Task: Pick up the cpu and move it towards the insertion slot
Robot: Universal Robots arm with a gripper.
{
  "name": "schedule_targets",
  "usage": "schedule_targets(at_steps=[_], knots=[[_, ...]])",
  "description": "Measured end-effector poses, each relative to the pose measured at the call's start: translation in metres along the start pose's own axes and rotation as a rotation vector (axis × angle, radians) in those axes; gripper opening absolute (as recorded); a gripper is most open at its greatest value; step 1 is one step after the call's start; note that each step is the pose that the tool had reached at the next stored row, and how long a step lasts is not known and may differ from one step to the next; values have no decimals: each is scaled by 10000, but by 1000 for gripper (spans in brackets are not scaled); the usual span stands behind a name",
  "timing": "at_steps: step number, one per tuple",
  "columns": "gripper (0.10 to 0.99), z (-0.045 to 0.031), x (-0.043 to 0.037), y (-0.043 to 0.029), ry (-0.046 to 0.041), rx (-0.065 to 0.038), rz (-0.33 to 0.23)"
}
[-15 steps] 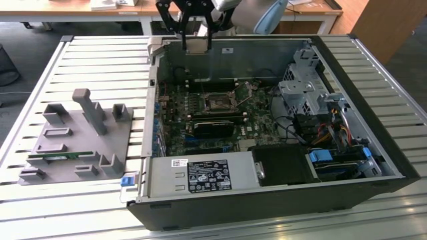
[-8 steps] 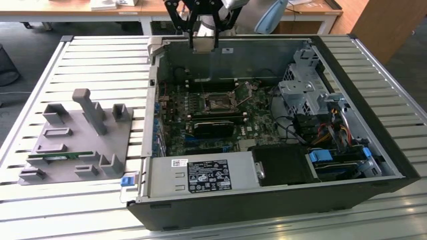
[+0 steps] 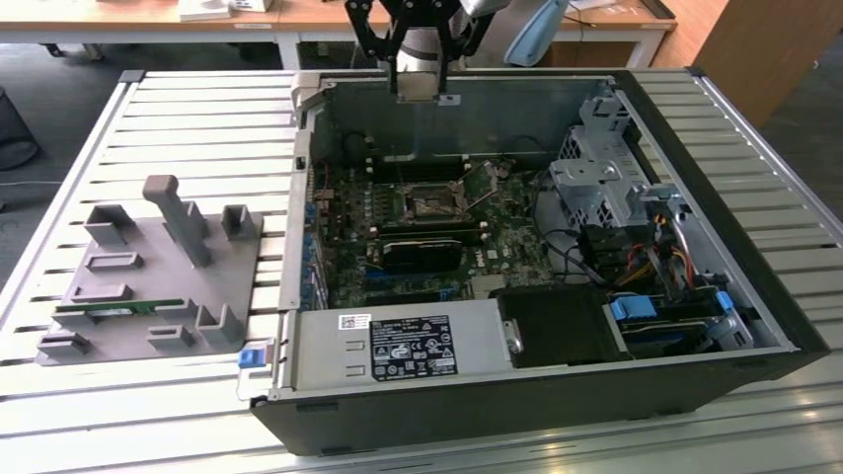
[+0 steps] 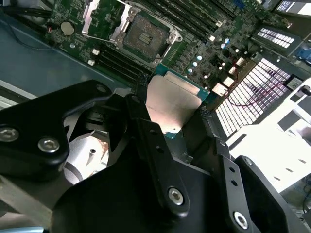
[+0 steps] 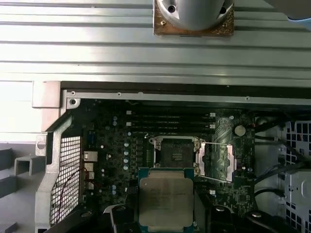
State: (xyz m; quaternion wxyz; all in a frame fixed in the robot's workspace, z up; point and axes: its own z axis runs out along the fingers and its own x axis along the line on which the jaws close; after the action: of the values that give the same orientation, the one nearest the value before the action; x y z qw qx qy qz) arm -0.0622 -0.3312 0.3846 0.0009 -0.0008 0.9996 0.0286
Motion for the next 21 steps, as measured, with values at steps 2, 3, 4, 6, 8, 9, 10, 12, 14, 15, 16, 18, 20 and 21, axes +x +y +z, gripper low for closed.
schedule_targets(at_steps=[2, 3, 4, 6, 8, 9, 10, 12, 14, 15, 16, 18, 20, 21], knots=[[537, 2, -31, 12, 0, 0, 0], [537, 2, -44, 18, 1, 0, 0], [537, 3, -55, 26, 0, -1, 0], [537, 6, -81, 45, 0, 0, 0], [537, 9, -114, 64, 0, -1, 0], [537, 12, -131, 74, 0, -1, 0], [537, 14, -143, 84, 1, 0, -2], [537, 18, -168, 102, 1, 0, -3], [537, 22, -202, 117, 0, 0, -2], [537, 23, -225, 122, 0, 0, -2], [537, 24, -238, 125, 1, 1, -2], [537, 26, -262, 128, 0, 0, 2], [537, 29, -284, 130, -1, 0, 16], [537, 30, -294, 131, -3, 0, 24]])
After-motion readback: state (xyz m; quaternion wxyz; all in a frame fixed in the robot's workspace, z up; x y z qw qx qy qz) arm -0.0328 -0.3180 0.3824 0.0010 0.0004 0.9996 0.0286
